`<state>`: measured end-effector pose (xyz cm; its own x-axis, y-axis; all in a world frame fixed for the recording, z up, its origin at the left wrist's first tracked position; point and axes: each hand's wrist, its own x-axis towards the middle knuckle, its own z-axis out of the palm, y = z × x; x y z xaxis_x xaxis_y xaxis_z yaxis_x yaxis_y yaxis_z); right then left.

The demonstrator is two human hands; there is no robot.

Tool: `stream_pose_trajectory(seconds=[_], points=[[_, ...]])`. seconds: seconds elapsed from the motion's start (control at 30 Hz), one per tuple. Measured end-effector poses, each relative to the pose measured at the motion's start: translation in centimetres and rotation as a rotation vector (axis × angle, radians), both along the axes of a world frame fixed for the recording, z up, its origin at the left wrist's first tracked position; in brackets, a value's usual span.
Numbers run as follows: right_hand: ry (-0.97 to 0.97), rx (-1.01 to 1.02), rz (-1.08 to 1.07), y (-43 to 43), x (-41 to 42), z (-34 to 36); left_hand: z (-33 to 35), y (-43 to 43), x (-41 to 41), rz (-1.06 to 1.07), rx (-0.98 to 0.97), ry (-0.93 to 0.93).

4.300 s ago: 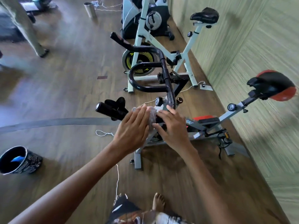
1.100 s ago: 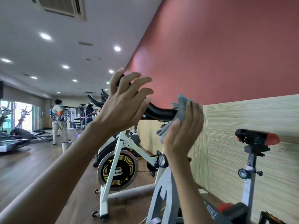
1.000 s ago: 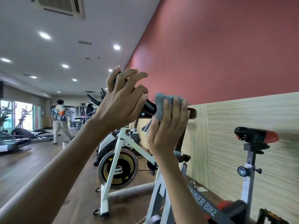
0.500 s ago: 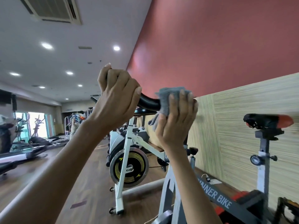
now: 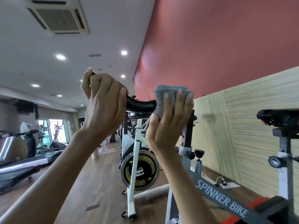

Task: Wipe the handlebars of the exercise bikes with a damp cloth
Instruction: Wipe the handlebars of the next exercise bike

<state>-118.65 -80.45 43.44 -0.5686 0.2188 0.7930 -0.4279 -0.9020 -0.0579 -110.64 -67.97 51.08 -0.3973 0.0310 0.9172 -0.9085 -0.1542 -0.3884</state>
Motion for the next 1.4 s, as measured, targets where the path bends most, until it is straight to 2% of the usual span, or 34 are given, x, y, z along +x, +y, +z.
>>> stream_pose_trajectory(seconds=[0.07,0.13,0.27,0.33,0.43,0.57,0.6,0.7,0.73,0.77,0.83,0.87,0.9,1.0,1.03,1.13,1.17,1.23,1.33,1.4], points=[[0.106,-0.102,-0.187,-0.9,0.0,-0.1,-0.6,0.0,-0.4,0.061,0.010,0.034],[0.086,-0.124,-0.166,-2.1,-1.0,-0.1,-1.5,0.1,-0.8,0.117,0.004,0.063],[-0.121,-0.027,0.384,-1.8,-1.6,0.1,-3.6,-1.5,-3.4,0.271,-0.003,-0.029],[-0.112,-0.040,0.434,-1.3,-1.2,0.0,-4.3,-2.3,-4.7,0.324,-0.026,-0.030],[-0.033,-0.133,0.359,-3.7,-1.5,-0.2,-4.3,-2.1,-5.6,0.380,-0.022,-0.002],[-0.139,-0.005,0.900,-4.3,-1.8,-0.2,-3.8,-3.2,-7.9,0.437,0.051,-0.042],[-0.142,-0.015,0.900,-3.5,-1.6,-0.2,-3.8,-3.6,-8.4,0.443,0.040,-0.051],[-0.100,-0.147,0.613,-3.1,-0.6,-0.3,-3.9,-4.3,-9.1,0.442,0.023,-0.042],[-0.121,-0.161,0.605,-3.8,-0.3,-0.2,-3.9,-4.3,-9.1,0.438,0.026,-0.032],[-0.165,-0.131,0.696,-4.5,-0.2,0.1,-4.0,-4.3,-9.0,0.433,0.037,-0.019],[-0.255,-0.022,1.045,-5.2,0.0,0.4,-3.9,-4.5,-9.0,0.415,0.054,0.005],[-0.280,0.011,1.155,-5.0,-0.1,0.5,-3.9,-4.6,-9.0,0.405,0.056,0.004],[-0.285,0.011,1.173,-4.5,-0.1,0.5,-3.9,-4.6,-8.9,0.395,0.052,0.002],[-0.240,-0.120,0.932,-4.2,0.5,0.1,-3.9,-4.6,-8.8,0.369,0.025,-0.011],[-0.238,-0.139,0.932,-4.8,0.8,0.2,-3.9,-4.6,-8.7,0.363,0.014,-0.010],[-0.278,-0.028,1.276,-6.4,0.8,0.7,-4.0,-4.8,-8.8,0.380,-0.005,-0.026],[-0.287,-0.008,1.319,-6.2,0.6,0.7,-4.0,-4.8,-8.8,0.392,-0.010,-0.037],[-0.264,-0.038,1.211,-5.2,0.2,0.4,-3.9,-4.7,-8.5,0.404,-0.014,-0.057],[-0.202,-0.166,0.893,-4.9,0.1,0.4,-3.7,-4.6,-8.3,0.385,0.009,-0.075],[-0.217,-0.144,0.965,-5.6,-0.2,0.6,-3.6,-4.5,-8.3,0.391,0.051,-0.068]])
